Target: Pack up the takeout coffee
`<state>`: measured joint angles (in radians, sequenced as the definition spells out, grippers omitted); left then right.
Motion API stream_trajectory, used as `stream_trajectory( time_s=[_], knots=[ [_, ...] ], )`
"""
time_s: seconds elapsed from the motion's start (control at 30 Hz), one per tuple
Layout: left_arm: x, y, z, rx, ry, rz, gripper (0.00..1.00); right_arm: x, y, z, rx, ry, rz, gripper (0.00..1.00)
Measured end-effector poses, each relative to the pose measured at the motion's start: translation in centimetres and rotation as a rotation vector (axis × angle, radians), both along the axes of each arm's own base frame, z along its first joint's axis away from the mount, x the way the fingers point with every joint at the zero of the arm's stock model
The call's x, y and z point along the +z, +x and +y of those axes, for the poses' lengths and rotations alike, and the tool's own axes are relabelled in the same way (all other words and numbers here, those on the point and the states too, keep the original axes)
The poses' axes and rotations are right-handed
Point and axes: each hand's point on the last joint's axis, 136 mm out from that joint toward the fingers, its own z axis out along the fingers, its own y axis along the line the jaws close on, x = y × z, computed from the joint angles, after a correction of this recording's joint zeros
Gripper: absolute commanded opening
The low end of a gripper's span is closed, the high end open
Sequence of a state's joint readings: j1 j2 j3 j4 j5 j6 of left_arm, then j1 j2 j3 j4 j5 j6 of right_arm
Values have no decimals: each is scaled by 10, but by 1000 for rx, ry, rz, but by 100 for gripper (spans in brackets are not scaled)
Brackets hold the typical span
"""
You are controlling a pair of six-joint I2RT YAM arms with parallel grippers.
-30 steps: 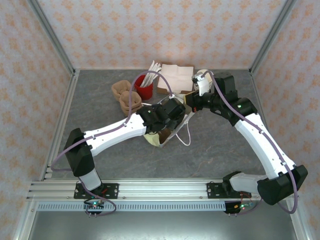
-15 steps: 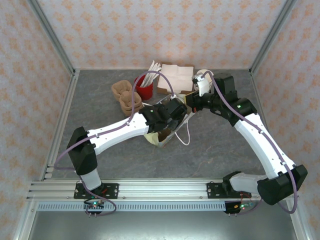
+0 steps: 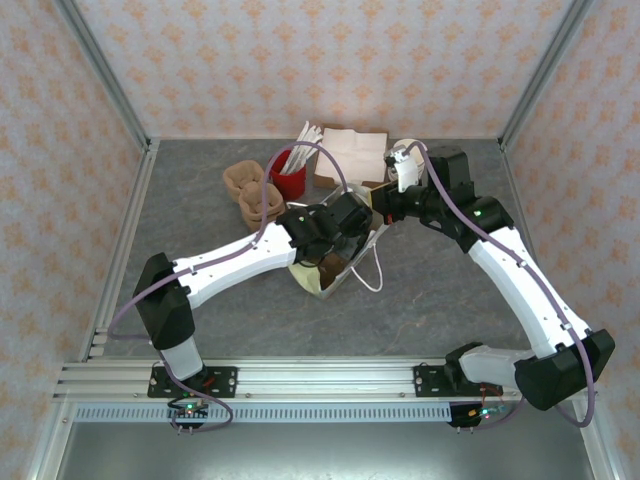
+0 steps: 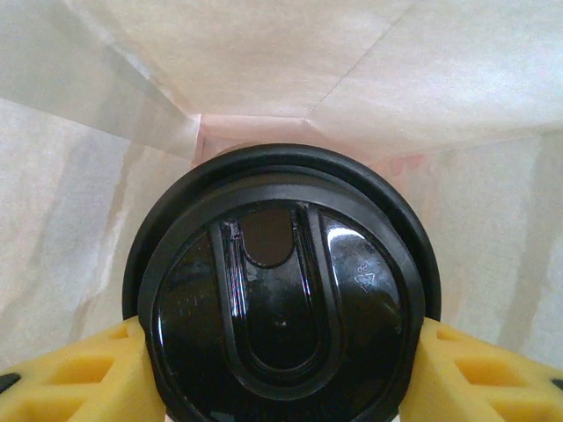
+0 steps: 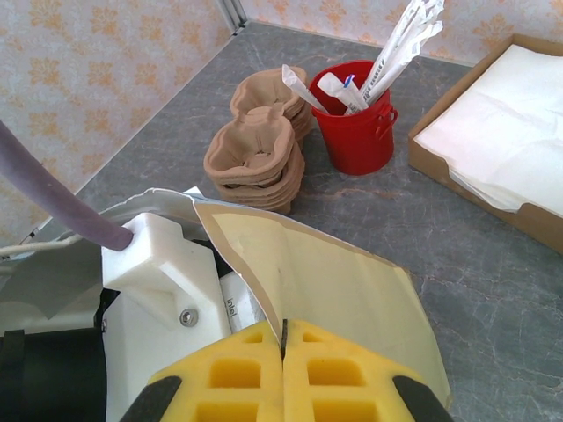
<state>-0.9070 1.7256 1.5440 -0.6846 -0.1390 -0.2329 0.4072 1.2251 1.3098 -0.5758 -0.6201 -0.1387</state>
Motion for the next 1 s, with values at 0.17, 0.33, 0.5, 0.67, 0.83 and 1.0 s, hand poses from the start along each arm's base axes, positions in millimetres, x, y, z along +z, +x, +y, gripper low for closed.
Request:
stream_trajectory(
  time_s=[0.17, 0.33, 0.5, 0.67, 0.83, 1.0],
  knots=[
    [2, 0, 4, 11, 19, -5, 58, 0, 0, 0, -1, 5, -8, 0],
    [6, 2, 5, 18, 22, -18, 58, 4, 0, 0, -1, 13, -22, 0],
    [8, 4, 8, 28, 33, -26, 58, 6, 1, 1, -1, 17, -30, 0],
    [11, 4, 12, 36, 53, -33, 58, 7, 1, 2, 0, 19, -36, 0],
    [12, 4, 15, 44, 67, -36, 58, 7, 2, 2, 1, 21, -38, 0],
    [9, 6, 15, 46, 74, -34, 58, 6, 2, 2, -1, 18, -35, 0]
  ],
)
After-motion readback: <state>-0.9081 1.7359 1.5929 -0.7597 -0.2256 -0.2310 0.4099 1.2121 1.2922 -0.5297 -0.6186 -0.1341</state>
